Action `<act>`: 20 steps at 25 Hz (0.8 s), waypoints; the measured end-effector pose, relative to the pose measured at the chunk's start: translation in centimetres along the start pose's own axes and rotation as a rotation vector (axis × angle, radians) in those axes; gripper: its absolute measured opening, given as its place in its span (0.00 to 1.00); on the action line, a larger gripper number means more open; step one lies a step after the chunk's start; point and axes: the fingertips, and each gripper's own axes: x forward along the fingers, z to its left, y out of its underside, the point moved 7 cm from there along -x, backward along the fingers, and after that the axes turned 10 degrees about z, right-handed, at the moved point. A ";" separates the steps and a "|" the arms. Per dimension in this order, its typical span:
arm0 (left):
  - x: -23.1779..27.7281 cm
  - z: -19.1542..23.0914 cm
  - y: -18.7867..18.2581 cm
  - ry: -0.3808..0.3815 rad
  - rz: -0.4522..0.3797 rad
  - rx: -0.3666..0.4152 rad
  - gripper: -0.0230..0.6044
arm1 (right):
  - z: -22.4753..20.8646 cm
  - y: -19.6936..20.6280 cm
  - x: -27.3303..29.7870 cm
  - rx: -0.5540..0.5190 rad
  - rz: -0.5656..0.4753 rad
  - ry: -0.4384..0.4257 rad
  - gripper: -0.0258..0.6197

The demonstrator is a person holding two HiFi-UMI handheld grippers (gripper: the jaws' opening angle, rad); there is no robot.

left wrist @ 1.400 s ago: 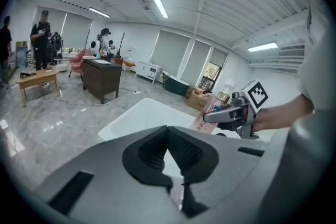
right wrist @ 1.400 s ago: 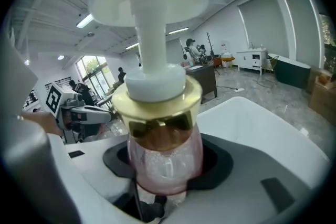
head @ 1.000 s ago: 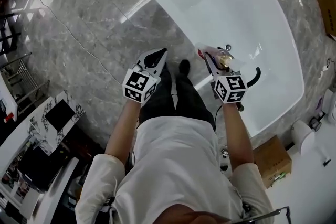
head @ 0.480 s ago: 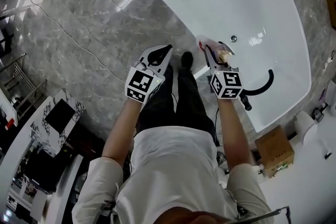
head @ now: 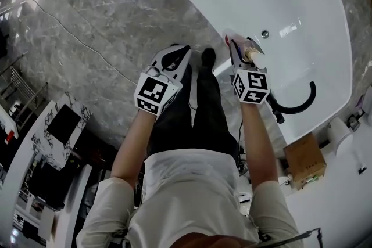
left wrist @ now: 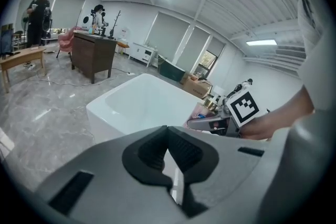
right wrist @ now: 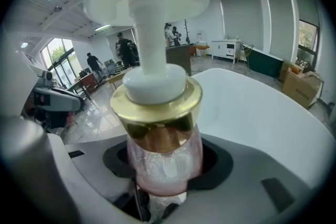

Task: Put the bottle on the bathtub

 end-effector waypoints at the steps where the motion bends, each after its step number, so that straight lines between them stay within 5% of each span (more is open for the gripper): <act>1: 0.4 0.1 0.4 0.002 0.005 0.000 0.04 | -0.1 0.3 0.5 -0.006 0.001 0.002 0.41; 20: 2.3 1.1 4.0 0.019 0.043 -0.031 0.04 | 0.0 2.0 3.1 -0.118 -0.026 0.062 0.41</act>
